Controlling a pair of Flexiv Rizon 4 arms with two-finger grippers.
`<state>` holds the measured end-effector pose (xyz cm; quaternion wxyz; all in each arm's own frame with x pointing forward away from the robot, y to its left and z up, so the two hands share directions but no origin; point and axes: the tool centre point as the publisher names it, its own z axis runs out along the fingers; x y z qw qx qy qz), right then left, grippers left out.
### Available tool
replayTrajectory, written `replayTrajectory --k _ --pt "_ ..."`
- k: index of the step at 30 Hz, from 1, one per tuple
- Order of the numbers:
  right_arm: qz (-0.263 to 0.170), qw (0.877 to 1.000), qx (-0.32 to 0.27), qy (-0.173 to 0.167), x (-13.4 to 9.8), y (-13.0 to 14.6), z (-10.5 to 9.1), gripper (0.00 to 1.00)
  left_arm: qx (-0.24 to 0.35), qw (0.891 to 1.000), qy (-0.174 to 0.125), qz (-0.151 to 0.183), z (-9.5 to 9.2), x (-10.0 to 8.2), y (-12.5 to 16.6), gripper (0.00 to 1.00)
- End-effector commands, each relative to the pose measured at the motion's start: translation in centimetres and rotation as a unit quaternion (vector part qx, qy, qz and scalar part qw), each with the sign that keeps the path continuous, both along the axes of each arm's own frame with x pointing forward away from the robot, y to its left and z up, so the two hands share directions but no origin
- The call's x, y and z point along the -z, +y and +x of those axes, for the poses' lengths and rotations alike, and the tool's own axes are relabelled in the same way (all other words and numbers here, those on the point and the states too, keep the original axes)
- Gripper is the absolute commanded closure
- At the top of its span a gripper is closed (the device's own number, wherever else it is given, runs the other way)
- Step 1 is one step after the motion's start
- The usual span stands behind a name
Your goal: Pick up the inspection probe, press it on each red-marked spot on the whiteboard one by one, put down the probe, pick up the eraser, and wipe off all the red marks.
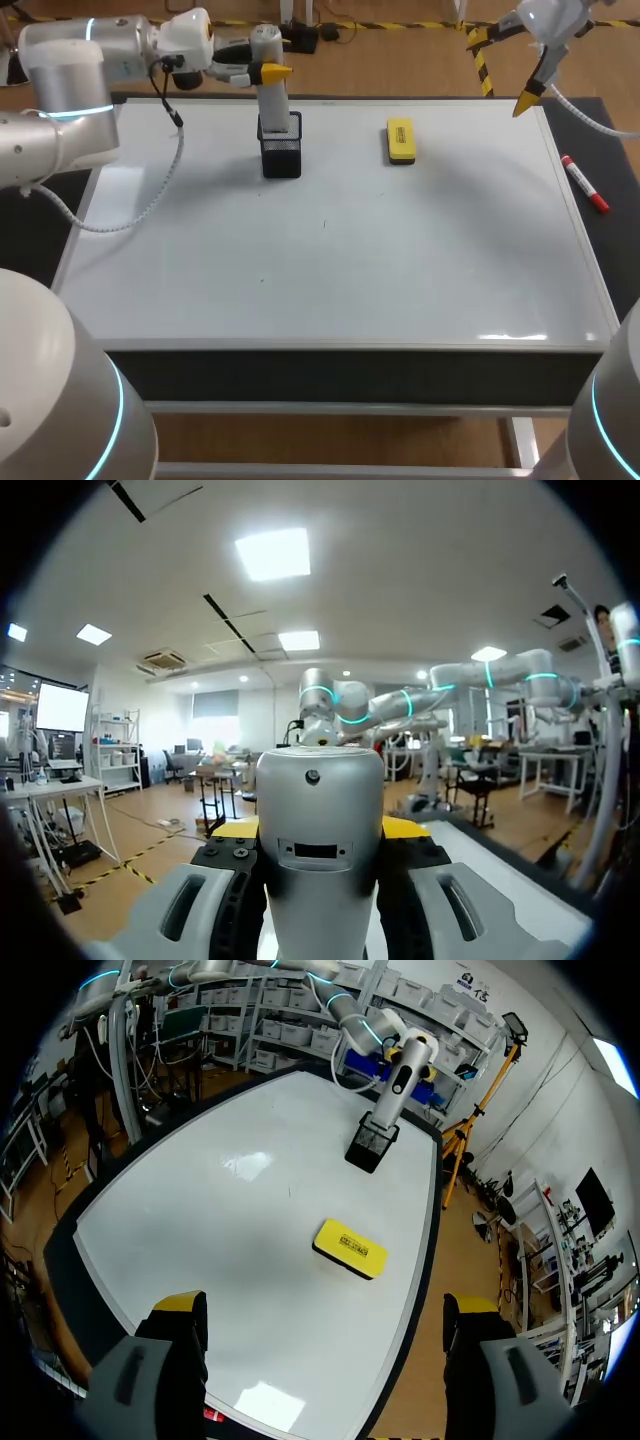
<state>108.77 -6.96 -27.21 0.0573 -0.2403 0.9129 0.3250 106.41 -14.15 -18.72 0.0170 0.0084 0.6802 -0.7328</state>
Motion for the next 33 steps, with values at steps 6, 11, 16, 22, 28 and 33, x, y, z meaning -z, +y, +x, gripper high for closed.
replayTrajectory --k 6,11,16,22,28,33 --pt "-0.002 1.0 -0.002 0.001 -0.1 -0.1 0.1 0.0 0.031 1.0 -0.001 0.0 0.4 1.7 -0.5 1.0" --pt "-0.002 1.0 -0.002 0.001 -0.1 -0.1 0.1 0.0 0.028 1.0 0.0 0.003 0.5 3.0 -0.9 1.0" --pt "-0.002 1.0 -0.002 0.001 -0.1 -0.1 0.1 0.0 0.026 1.0 0.0 0.005 0.4 4.4 -1.3 1.0" --pt "-0.002 1.0 -0.002 0.001 -0.1 -0.1 0.1 0.0 0.014 1.0 0.003 0.022 0.5 5.9 -1.5 1.0" --pt "-0.002 1.0 -0.002 0.001 -0.1 -0.1 0.1 0.0 0.013 1.0 0.01 0.014 0.6 7.1 -1.5 1.0" --pt "-0.002 1.0 -0.002 0.001 -0.1 -0.1 0.1 0.0 0.015 1.0 0.015 0.007 0.6 8.0 -1.5 1.0"
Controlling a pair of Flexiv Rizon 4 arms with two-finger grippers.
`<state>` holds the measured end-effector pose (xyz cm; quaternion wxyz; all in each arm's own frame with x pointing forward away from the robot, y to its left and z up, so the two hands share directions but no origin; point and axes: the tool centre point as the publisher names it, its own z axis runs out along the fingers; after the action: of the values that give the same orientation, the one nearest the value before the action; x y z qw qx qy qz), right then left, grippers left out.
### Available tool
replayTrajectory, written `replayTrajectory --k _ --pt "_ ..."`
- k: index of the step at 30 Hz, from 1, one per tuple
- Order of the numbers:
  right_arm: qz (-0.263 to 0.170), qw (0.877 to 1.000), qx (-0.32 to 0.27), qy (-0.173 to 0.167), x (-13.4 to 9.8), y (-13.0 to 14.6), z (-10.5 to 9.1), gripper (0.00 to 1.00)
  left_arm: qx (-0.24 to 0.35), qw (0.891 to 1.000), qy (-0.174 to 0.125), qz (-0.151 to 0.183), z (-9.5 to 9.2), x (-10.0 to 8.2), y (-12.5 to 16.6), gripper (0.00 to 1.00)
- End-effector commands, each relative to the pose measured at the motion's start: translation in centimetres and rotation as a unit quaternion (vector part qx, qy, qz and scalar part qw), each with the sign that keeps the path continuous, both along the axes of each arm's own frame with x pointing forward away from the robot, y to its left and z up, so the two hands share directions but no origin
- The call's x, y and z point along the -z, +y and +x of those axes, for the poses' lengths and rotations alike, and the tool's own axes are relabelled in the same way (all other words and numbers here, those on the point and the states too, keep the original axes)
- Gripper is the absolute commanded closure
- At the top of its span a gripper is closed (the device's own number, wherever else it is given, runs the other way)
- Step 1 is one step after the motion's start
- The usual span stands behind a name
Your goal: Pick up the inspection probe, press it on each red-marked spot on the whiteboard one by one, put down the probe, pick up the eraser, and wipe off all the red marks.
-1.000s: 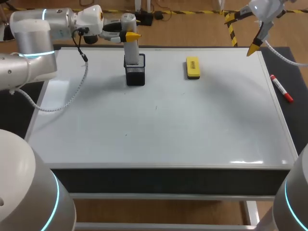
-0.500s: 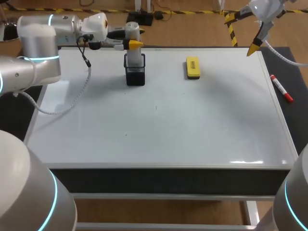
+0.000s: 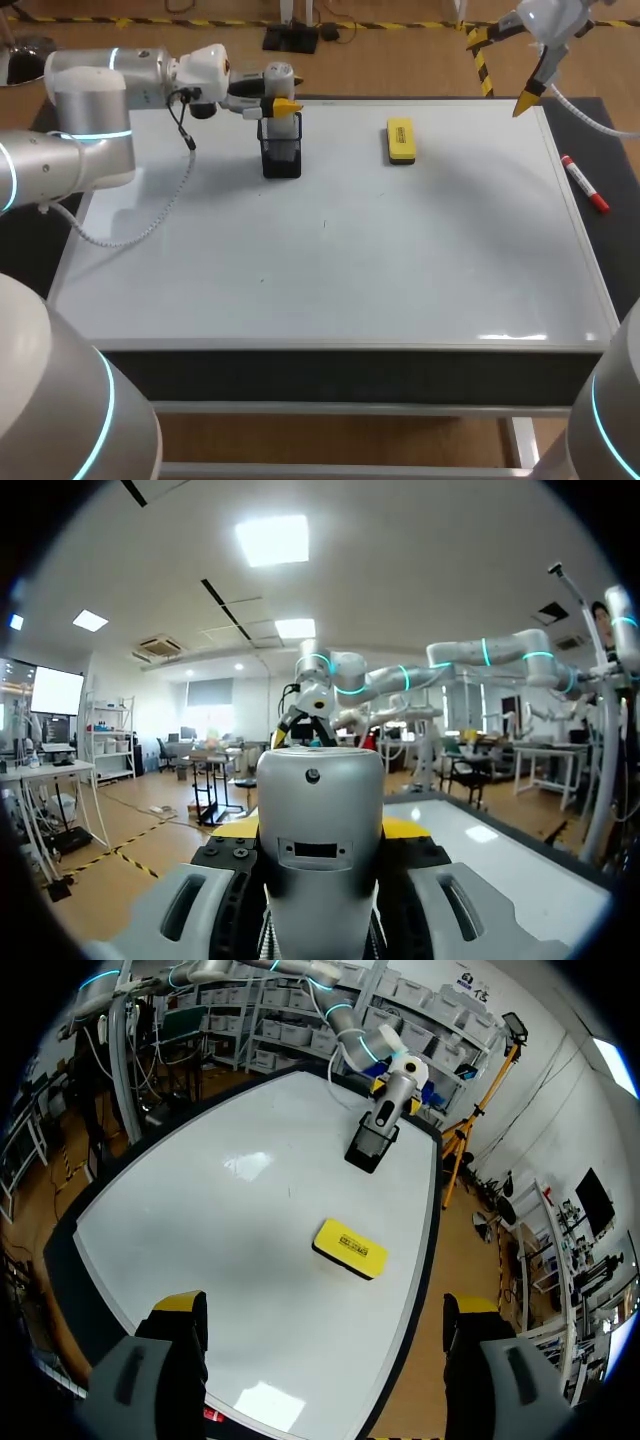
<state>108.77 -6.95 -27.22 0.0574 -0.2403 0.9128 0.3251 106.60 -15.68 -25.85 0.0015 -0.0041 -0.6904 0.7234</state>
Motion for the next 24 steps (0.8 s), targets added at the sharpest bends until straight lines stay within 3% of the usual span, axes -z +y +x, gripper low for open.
replayTrajectory --k 1,19,20,22,23,24 --pt "-0.002 1.0 -0.002 0.001 -0.08 -0.07 0.09 0.0 0.005 1.0 -0.001 -0.007 0.41 0.99 0.01 1.0" --pt "-0.002 1.0 -0.002 0.001 -0.08 -0.07 0.09 0.0 0.0 1.0 -0.003 -0.01 0.1 1.95 0.15 1.0" --pt "-0.002 1.0 -0.002 0.001 -0.08 -0.07 0.09 0.0 0.0 1.0 -0.003 -0.01 0.07 1.96 0.17 0.95" --pt "-0.002 1.0 -0.002 0.001 -0.08 -0.07 0.09 0.0 -0.002 1.0 -0.004 -0.01 -0.06 1.96 0.22 0.71" --pt "-0.002 1.0 -0.002 0.001 -0.08 -0.07 0.09 0.0 -0.002 1.0 -0.004 -0.01 -0.16 1.9 0.22 0.65" --pt "-0.002 1.0 -0.002 0.001 -0.08 -0.07 0.09 0.0 -0.003 1.0 -0.004 -0.01 -0.23 1.84 0.2 0.11"
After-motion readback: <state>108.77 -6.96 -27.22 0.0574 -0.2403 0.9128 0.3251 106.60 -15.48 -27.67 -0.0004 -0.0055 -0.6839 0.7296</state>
